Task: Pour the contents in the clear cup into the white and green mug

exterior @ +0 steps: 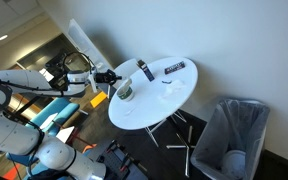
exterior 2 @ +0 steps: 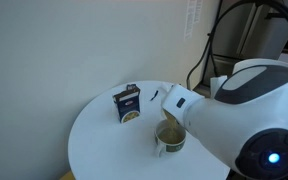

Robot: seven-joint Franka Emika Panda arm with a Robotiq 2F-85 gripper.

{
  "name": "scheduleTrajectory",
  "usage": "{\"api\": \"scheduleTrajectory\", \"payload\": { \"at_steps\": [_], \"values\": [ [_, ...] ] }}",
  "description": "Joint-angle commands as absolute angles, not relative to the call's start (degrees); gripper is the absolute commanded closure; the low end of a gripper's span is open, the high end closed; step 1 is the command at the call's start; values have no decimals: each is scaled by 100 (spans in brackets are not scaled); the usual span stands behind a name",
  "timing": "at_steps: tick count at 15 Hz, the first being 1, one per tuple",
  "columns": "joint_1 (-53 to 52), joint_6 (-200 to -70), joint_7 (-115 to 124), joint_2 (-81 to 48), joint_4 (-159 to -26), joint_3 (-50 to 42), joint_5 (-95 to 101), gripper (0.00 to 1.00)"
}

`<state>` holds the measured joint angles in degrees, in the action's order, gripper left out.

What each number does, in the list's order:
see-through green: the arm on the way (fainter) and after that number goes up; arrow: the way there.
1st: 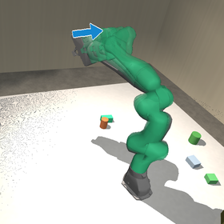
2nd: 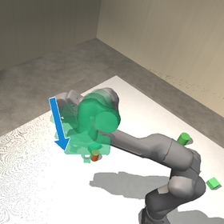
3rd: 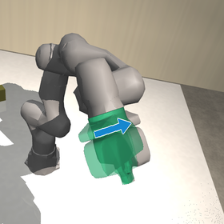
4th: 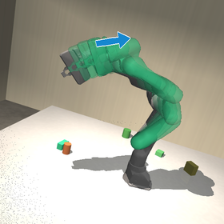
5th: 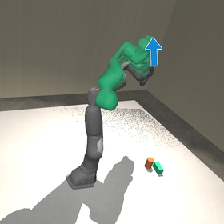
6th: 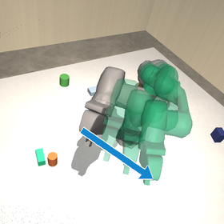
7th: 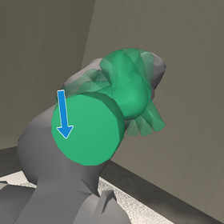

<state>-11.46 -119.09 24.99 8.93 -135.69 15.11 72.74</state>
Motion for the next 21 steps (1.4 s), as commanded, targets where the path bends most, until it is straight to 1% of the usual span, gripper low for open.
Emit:
{"api": "scheduleTrajectory", "payload": {
  "at_steps": [1,10,21],
  "values": [
    [-1283,-11370,2667,649,-13347,1597,7467,99],
    [-1499,-10824,2633,282,-13102,1648,7715,99],
    [-1538,-10771,2569,154,-12942,1621,7751,99]
  ]
}}
